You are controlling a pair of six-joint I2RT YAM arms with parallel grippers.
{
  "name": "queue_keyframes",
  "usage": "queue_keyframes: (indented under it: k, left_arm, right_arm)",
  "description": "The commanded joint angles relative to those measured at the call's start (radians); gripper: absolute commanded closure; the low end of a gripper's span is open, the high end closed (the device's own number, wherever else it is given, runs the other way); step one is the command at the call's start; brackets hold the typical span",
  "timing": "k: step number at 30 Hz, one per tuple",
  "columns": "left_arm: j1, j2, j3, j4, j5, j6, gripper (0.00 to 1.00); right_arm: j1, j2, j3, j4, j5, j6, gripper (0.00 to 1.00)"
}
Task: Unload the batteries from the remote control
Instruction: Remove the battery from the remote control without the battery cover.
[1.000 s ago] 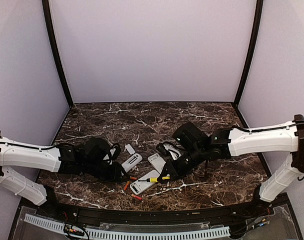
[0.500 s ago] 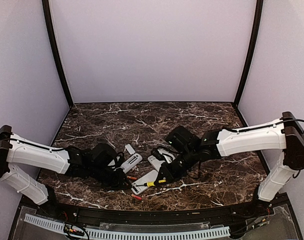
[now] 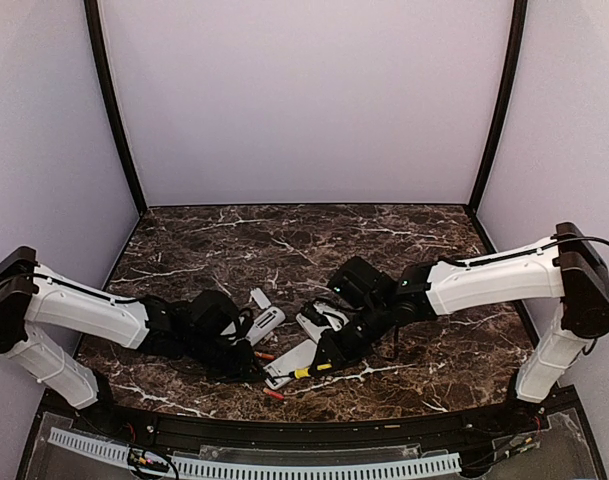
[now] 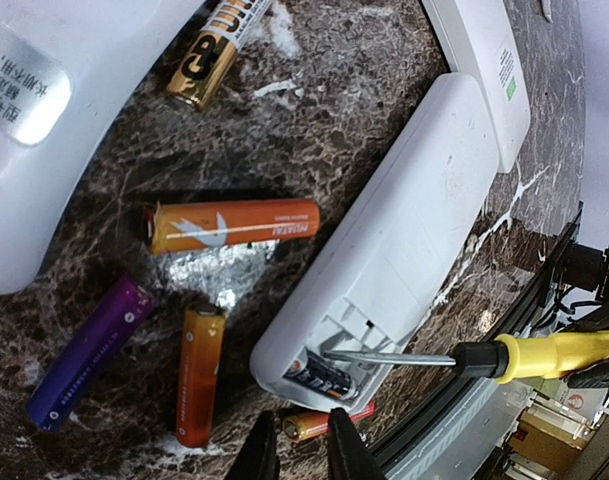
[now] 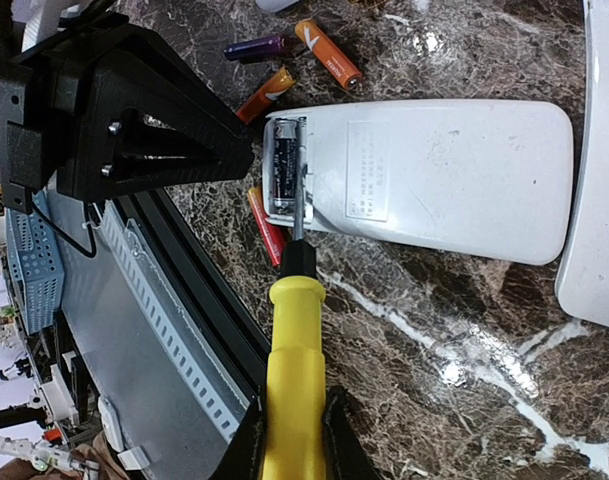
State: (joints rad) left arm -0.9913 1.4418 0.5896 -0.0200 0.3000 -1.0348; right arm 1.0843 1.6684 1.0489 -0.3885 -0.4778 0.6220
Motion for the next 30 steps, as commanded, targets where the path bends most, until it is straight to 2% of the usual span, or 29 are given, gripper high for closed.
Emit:
queue_keyframes:
  k: [1, 14, 30]
  left_arm:
    - [-0.005, 0.017, -0.02, 0.015, 0.008, 0.001, 0.84]
    - [-0.005, 0.072, -0.011, 0.017, 0.012, 0.016, 0.88]
    - [-0.004, 0.087, -0.011, -0.006, 0.005, 0.018, 0.97]
  right_arm:
    - [-0.001, 0.007, 0.005, 0.041, -0.02, -0.003, 1.0]
    - [-0.002, 0.021, -0.035, 0.116, -0.062, 0.031, 1.0]
    - [-0.026, 0.044, -0.131, 0.255, -0.139, 0.111, 1.0]
